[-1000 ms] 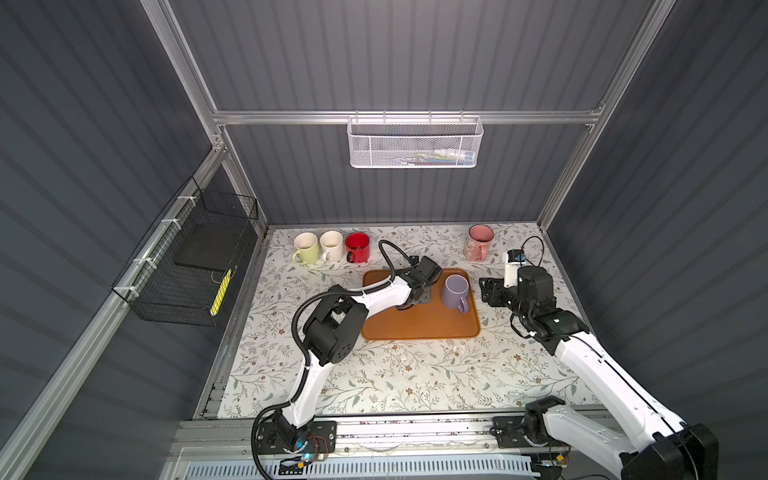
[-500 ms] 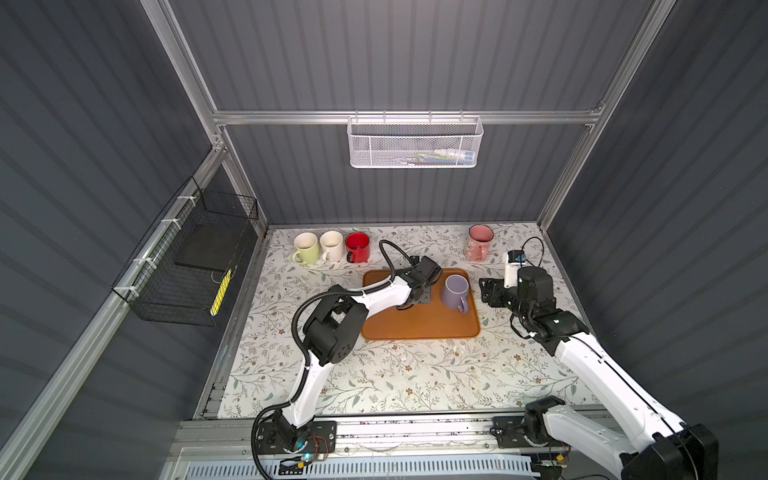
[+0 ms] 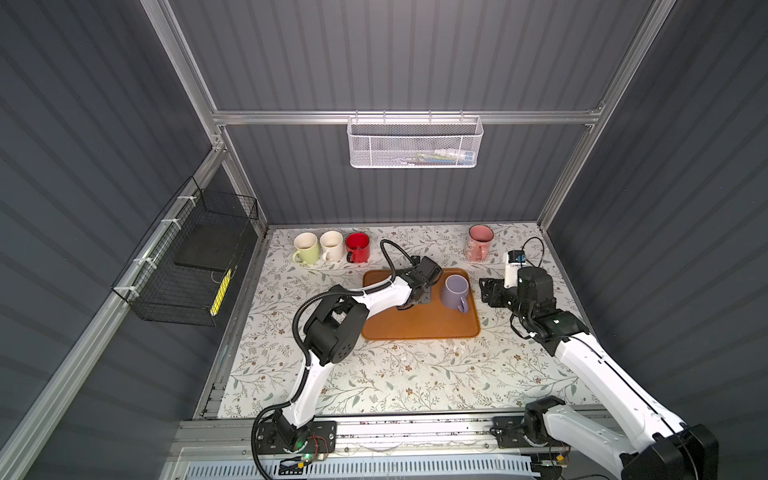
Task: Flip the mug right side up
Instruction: 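Close the left gripper around the blue polka-dot mug's rim, then lift and tip the blue mug onto its side with the left gripper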
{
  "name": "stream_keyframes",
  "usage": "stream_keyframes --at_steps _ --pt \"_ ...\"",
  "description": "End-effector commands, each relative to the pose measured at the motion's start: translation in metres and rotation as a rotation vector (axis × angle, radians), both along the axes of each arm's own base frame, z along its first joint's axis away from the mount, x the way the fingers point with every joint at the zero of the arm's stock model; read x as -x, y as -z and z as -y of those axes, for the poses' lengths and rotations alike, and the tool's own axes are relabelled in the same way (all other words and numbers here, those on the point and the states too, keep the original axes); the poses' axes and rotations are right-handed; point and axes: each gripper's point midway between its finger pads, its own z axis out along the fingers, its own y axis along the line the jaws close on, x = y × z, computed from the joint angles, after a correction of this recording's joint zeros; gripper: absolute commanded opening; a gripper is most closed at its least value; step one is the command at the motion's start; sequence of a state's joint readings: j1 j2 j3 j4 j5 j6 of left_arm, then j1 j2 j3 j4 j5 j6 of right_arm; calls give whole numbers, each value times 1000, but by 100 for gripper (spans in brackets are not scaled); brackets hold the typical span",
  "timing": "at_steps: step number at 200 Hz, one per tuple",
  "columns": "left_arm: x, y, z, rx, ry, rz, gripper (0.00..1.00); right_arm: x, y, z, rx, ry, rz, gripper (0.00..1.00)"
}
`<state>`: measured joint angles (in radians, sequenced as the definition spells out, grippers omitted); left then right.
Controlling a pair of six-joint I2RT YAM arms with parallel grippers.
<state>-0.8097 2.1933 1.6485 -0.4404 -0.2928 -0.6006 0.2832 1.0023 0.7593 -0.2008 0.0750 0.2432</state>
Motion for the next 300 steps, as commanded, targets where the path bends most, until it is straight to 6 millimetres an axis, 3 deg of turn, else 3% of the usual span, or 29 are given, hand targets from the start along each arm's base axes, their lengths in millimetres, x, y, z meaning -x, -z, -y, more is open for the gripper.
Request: stream_keyframes --at_steps 1,45,77,179,228,285,288,300 --pt "10 32 -8 -49 12 -82 16 0 0 0 -5 6 8 73" --pt "10 23 -7 -37 20 -71 8 1 1 1 -7 10 6 73" --pt "8 4 -5 5 40 -44 5 0 0 0 -11 8 9 73" --pt "4 -55 -7 100 129 63 5 1 -5 -1 -12 1 23 73" --pt "1 -74 -21 138 133 93 5 -1 -2 -4 -19 -11 15 73" --pt "1 -109 -17 232 196 167 5 -1 -2 -4 -20 -11 15 73" --pt "6 -98 -22 220 197 146 5 0 -1 -4 -21 -10 13 73" --pt "8 -103 -21 245 220 155 5 0 -1 -4 -24 -9 13 73"
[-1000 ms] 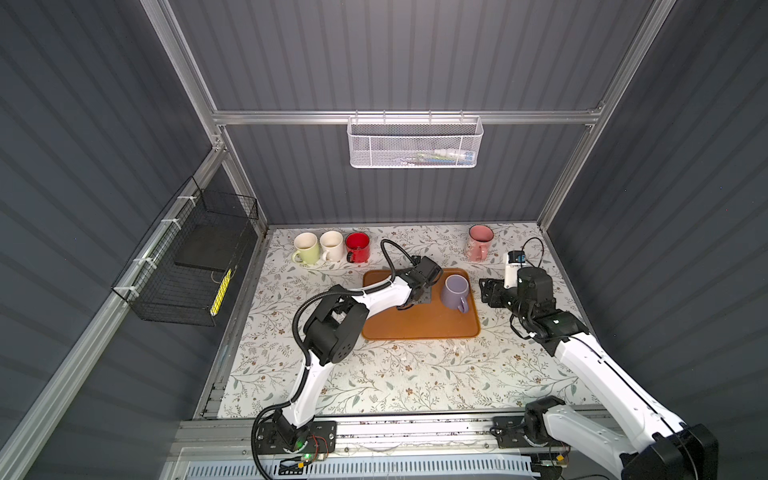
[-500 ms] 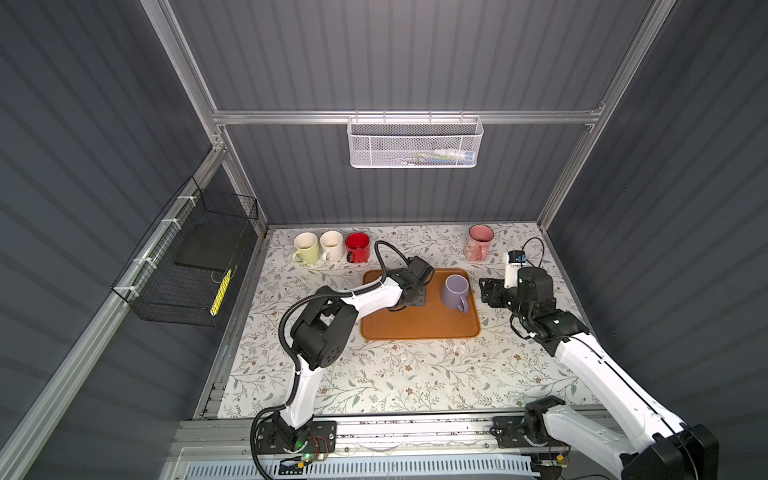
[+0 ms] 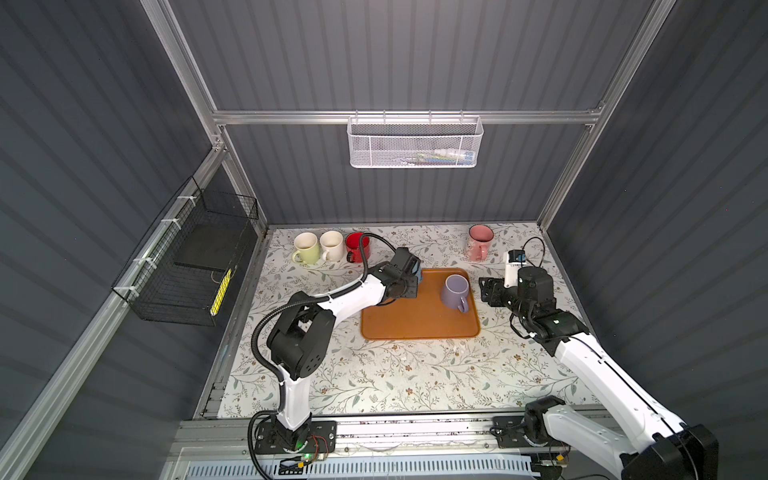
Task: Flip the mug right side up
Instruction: 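Lift and tip the blue mug onto its side with the left gripper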
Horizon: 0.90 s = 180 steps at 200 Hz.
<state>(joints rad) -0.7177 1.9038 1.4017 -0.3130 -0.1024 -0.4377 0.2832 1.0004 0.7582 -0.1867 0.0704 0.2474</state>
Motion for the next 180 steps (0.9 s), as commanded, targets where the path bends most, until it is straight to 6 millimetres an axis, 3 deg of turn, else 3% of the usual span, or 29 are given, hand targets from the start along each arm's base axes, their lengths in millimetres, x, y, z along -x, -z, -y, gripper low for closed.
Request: stream_keyframes --at_steps 1,87,140,180 --pt "-3 -40 11 104 70 98 5 1 3 -3 -14 -7 -1 73" --pt "8 -82 7 362 200 113 5 1 10 -9 -130 -65 18 73" --pt "16 -103 6 448 248 120 5 7 1 -18 -215 -139 67 74" --pt "26 -126 14 530 321 123 5 21 -11 -49 -330 -346 103 74"
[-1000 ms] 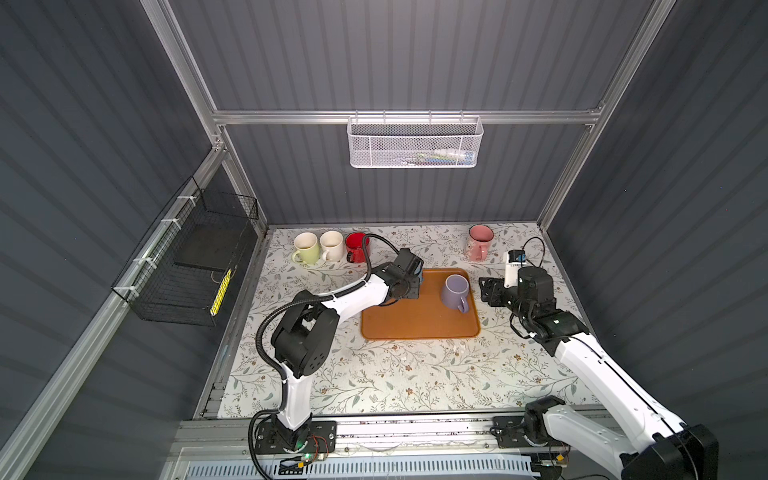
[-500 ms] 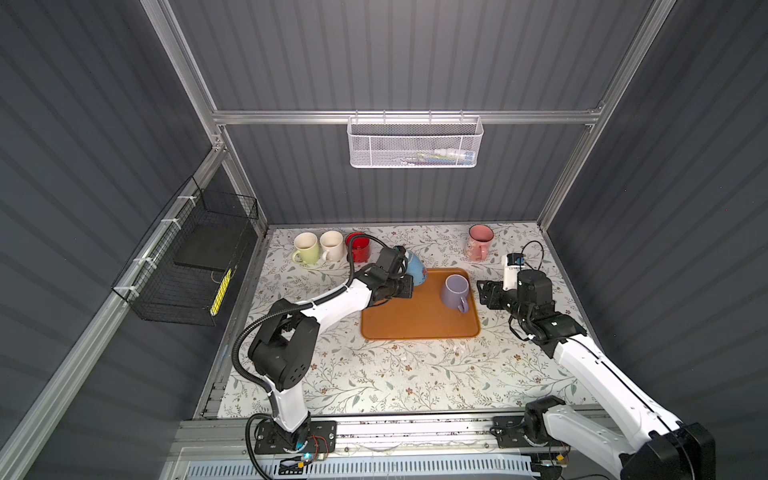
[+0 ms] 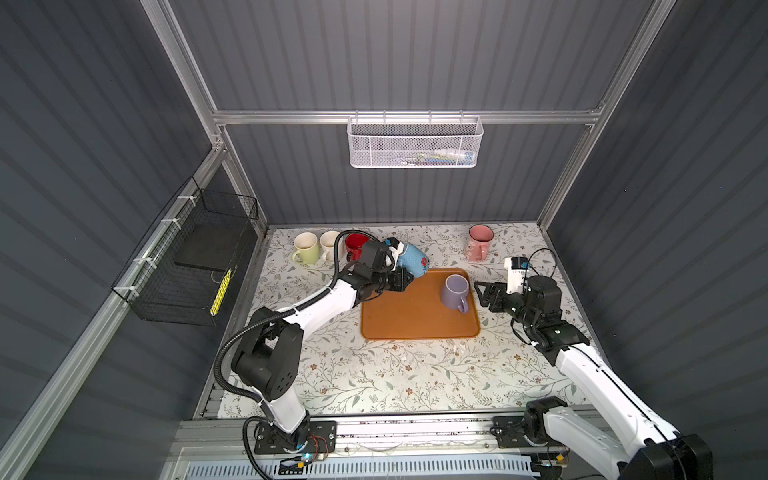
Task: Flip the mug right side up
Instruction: 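Lift and tip the blue mug onto its side with the left gripper, then move the right gripper toward the blue mug held by the left gripper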
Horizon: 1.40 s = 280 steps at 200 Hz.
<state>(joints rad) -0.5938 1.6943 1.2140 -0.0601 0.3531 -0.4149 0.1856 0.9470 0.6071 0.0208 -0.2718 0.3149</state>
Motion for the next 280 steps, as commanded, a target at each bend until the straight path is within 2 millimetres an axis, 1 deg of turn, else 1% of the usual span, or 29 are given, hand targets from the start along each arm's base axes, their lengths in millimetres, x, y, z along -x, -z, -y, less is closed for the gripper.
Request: stream_keyframes --at_steps 1,18,41,79,105,147,149,152,169,193,216,240,271,280 --pt "7 -52 11 138 82 91 5 11 -17 -26 -105 -167 63 74" --pt "12 -62 13 170 110 97 6 15 -24 -34 -153 -222 94 74" --pt "18 -71 14 204 145 92 6 21 -35 -40 -210 -283 133 74" --pt "29 -89 22 277 213 81 5 29 -53 -53 -302 -389 184 73" --pt "32 -99 23 312 222 75 5 26 -62 -57 -344 -426 188 73" --pt "44 -119 26 370 268 75 5 19 -77 -67 -425 -504 216 73" --pt "45 -119 26 370 271 76 5 16 -71 -68 -431 -503 195 72" --pt "46 -121 26 373 274 79 5 14 -71 -69 -439 -508 193 73" --pt "51 -127 27 383 294 86 5 11 -75 -72 -466 -534 196 73" --pt "58 -128 29 395 323 81 5 11 -90 -78 -491 -574 214 73" --pt "59 -127 34 410 344 72 5 13 -104 -86 -489 -603 245 73" --pt "63 -131 41 432 368 66 5 10 -108 -92 -511 -625 251 73" --pt "65 -143 43 443 384 77 5 5 -112 -96 -571 -640 261 73" --pt "66 -145 43 443 389 80 5 5 -115 -97 -587 -650 276 72"
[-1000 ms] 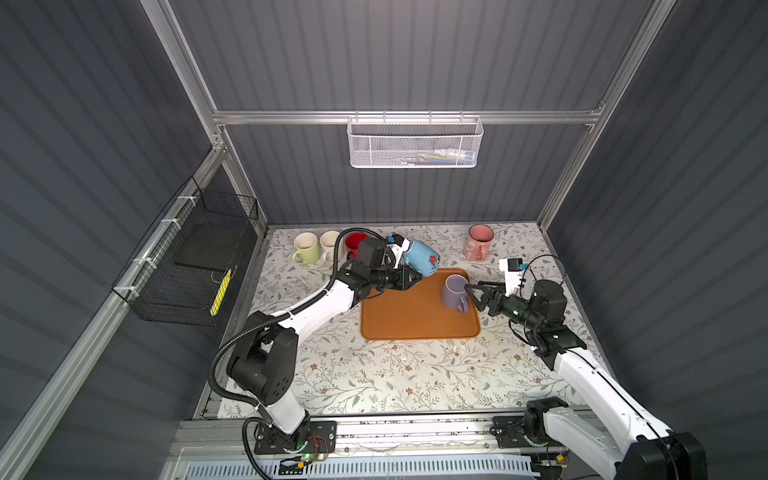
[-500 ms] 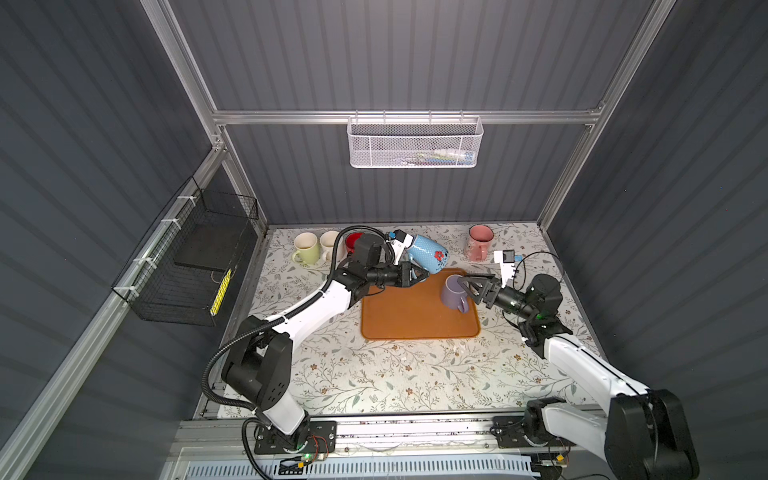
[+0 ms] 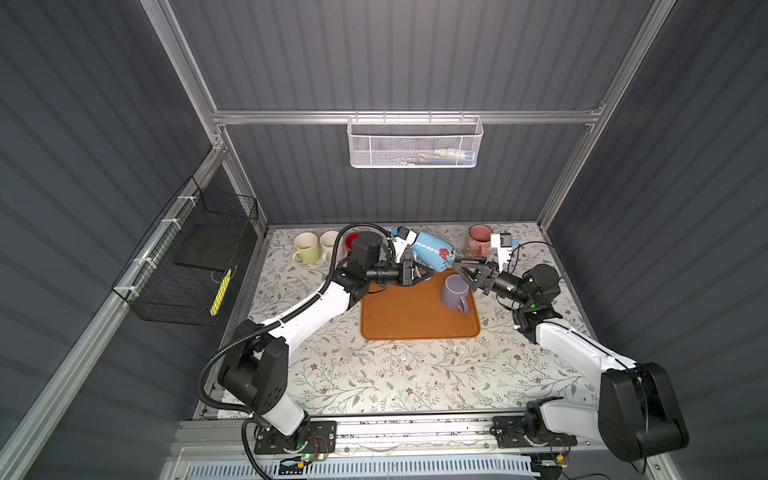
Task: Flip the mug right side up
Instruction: 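Move the right gripper toward the blue mug held by the left gripper, then close the right gripper around the blue mug's body beside the left gripper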
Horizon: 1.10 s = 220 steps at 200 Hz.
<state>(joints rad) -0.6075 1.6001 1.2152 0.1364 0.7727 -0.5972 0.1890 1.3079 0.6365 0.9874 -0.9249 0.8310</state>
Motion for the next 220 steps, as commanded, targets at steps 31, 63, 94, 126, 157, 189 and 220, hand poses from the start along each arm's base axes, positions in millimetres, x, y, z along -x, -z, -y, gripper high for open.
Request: stream_keyframes --at_steps 31,63,94,126,157,189,220 --pt "9 -40 5 74 58 99 5 4 -25 -12 -82 -71 66 72" --pt "12 -36 5 74 53 92 5 9 -30 -19 -94 -100 75 72" --pt "16 -33 12 83 67 87 4 12 -34 -25 -98 -114 84 71" --pt "17 -29 15 77 81 84 4 11 -39 -25 -125 -116 99 68" --pt "19 -29 16 81 85 83 4 12 -45 -26 -163 -139 112 63" --pt "18 -23 16 70 82 74 4 11 -46 -29 -173 -154 117 55" --pt "15 -21 18 73 82 69 4 12 -49 -30 -178 -159 123 42"
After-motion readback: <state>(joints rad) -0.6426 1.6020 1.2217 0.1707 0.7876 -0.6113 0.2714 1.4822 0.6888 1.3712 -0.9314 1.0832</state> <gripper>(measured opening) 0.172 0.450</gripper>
